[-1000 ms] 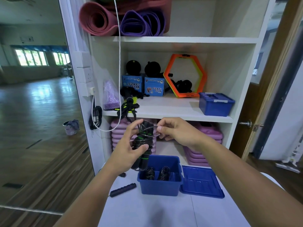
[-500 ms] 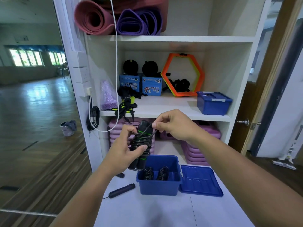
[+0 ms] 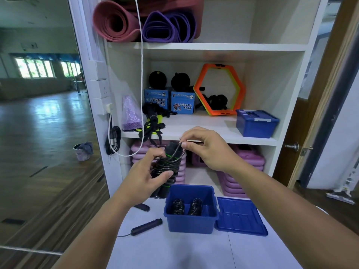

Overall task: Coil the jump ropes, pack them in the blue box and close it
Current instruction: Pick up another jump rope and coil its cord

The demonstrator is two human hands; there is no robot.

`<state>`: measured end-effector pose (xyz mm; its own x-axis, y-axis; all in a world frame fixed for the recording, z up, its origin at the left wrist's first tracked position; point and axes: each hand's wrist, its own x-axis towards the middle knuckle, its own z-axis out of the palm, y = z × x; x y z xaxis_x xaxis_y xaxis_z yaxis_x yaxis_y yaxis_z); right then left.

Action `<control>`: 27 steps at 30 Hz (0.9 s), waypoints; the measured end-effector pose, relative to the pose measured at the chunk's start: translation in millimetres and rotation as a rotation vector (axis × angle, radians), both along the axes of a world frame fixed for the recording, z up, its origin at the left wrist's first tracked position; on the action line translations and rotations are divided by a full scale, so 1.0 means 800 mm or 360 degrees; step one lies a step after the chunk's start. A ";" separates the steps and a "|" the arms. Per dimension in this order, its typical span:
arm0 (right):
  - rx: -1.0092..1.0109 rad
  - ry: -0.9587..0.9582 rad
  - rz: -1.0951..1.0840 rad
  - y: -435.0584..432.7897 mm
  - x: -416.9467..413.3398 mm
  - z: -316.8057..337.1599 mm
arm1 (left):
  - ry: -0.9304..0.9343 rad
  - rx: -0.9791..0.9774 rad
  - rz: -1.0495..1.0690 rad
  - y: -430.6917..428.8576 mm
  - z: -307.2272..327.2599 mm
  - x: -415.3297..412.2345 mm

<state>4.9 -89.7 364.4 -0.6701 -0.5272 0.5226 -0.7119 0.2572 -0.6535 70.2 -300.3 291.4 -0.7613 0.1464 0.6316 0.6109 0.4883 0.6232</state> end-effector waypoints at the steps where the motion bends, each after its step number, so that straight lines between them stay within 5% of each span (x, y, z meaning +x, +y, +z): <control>1: -0.0040 -0.0022 0.0076 0.000 0.001 -0.001 | -0.0002 -0.0039 -0.0011 0.000 0.000 0.000; 19: 0.0249 -0.0326 0.0387 0.001 -0.004 0.034 | 0.0233 -0.0197 -0.0052 0.005 0.003 0.015; 27: 0.0433 -0.0464 0.0490 0.008 -0.004 0.048 | 0.0393 -0.0554 0.0048 0.002 0.018 0.028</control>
<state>2.1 -83.5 402.9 -0.5598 -0.8144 0.1527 -0.5792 0.2528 -0.7750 92.6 -298.6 306.1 -0.6003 0.3635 0.7124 0.7036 0.6635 0.2545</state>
